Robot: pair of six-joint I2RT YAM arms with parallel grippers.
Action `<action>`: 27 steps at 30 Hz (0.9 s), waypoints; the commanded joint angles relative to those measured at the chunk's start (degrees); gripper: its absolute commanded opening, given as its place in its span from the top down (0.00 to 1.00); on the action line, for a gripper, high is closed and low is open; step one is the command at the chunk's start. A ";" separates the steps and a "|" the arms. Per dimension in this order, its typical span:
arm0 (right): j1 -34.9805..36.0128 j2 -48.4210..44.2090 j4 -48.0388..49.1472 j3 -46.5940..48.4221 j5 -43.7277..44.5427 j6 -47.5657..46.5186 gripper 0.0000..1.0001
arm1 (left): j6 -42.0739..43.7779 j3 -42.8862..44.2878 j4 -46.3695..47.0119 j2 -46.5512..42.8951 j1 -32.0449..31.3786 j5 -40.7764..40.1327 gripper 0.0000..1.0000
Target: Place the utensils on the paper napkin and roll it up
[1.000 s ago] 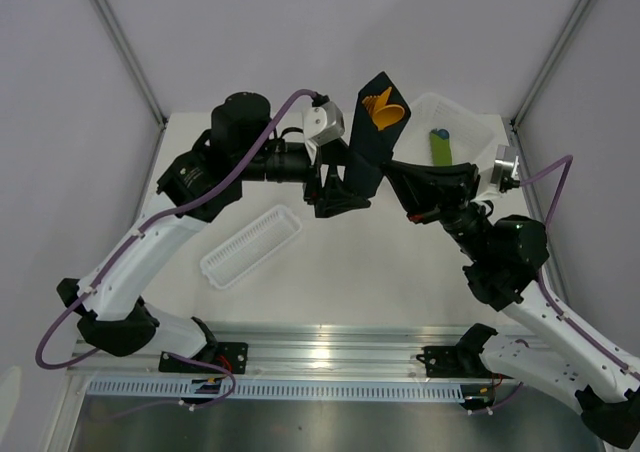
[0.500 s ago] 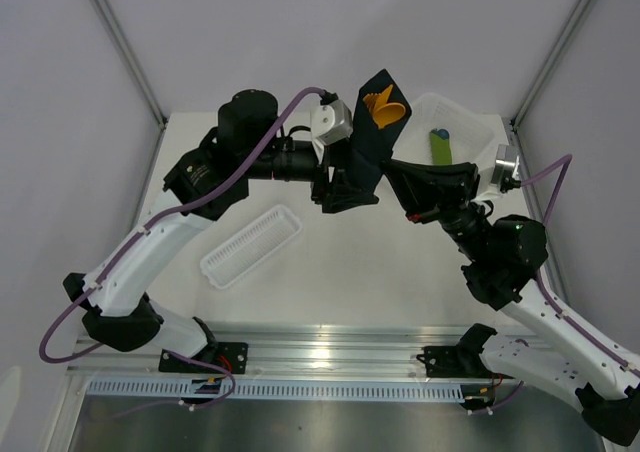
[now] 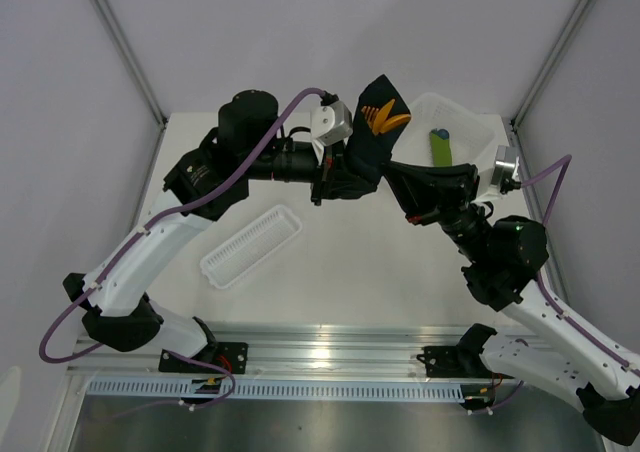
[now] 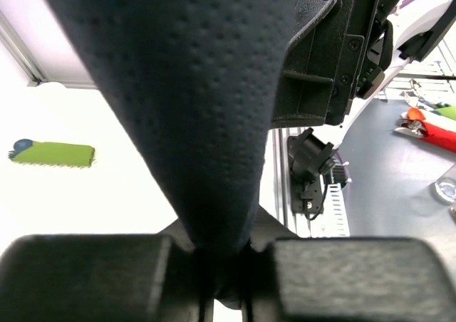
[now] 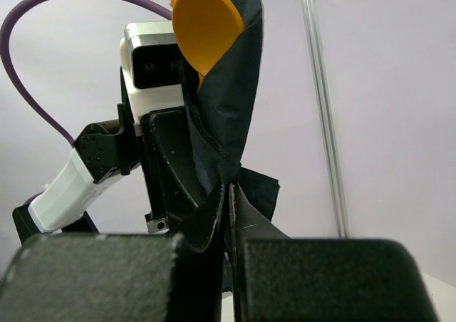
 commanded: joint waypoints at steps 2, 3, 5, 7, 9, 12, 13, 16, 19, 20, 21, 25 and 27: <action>0.45 -1.02 1.19 2.15 0.90 -0.65 1.00 | 0.37 0.34 0.26 -2.32 -0.38 1.34 0.98; 0.36 -1.01 0.58 2.23 0.90 -0.82 1.00 | 0.28 0.43 0.26 -2.41 -0.38 1.25 0.99; 0.36 -1.10 -0.65 2.41 0.90 -1.09 1.00 | 0.02 0.35 -0.09 -2.59 -0.38 0.81 0.99; 0.45 -1.54 -3.81 3.02 2.04 -1.79 0.96 | -0.60 -0.18 -0.10 -2.85 -0.38 0.29 0.99; 0.36 -2.07 -8.45 3.90 3.10 -2.40 0.81 | -2.18 -0.62 -0.10 -3.37 -0.38 -1.47 0.99; 0.36 -3.82 -14.45 5.22 4.33 -4.33 0.69 | -2.53 -1.15 -0.53 -3.81 -0.38 -2.88 0.99; 0.45 -4.35 -15.76 5.40 4.59 -4.69 0.67 | -2.62 -1.24 -0.62 -4.08 -0.38 -3.32 0.99; 0.45 -6.63 -20.60 5.75 5.12 -6.18 0.60 | -2.53 -1.32 -0.98 -4.34 -0.38 -4.81 0.99; 0.36 -7.69 -25.26 6.62 5.38 -6.62 0.57 | -2.88 -1.32 -0.98 -4.26 -0.38 -6.65 0.99; 0.36 -7.78 -26.92 6.63 5.39 -6.45 0.57 | -2.97 -1.32 -0.89 -4.26 -0.38 -7.36 0.99; 0.36 -8.04 -27.55 6.71 5.30 -6.36 0.57 | -2.97 -1.15 -0.89 -4.17 -0.38 -9.02 0.99; 0.54 -8.22 -29.40 6.98 5.91 -5.92 0.59 | -3.85 -1.06 -0.71 -3.82 -0.38 -14.29 0.99; 0.71 -7.87 -29.75 7.33 5.48 -5.75 0.59 | -3.68 -1.06 -0.54 -3.73 -0.38 -15.71 0.99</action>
